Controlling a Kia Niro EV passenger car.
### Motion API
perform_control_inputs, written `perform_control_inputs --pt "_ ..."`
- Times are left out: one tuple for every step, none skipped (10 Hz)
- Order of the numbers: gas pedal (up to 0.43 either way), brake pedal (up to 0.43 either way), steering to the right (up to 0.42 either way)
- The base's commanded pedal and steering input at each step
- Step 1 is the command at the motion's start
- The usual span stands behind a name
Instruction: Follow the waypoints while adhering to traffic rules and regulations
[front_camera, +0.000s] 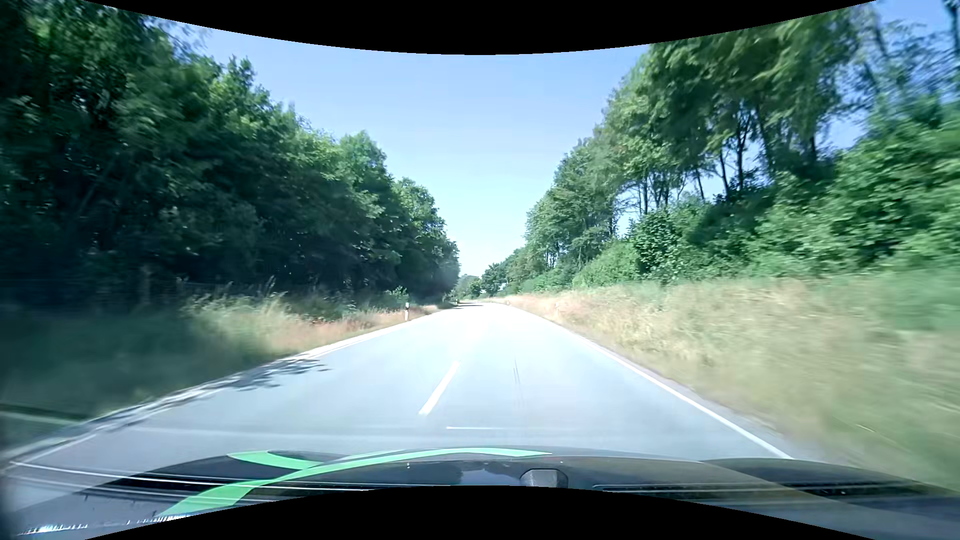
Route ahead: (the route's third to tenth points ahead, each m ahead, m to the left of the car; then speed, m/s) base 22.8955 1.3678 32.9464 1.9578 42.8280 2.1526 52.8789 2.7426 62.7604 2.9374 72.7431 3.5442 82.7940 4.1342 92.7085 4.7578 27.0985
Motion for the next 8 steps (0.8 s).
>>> perform_control_inputs --pt "0.228 0.0 -0.007" --pt "0.228 0.0 -0.007" --pt "0.228 0.0 -0.007" --pt "0.228 0.0 -0.007" --pt "0.228 0.0 -0.007" --pt "0.228 0.0 -0.007" --pt "0.228 0.0 -0.007" --pt "0.228 0.0 -0.007"
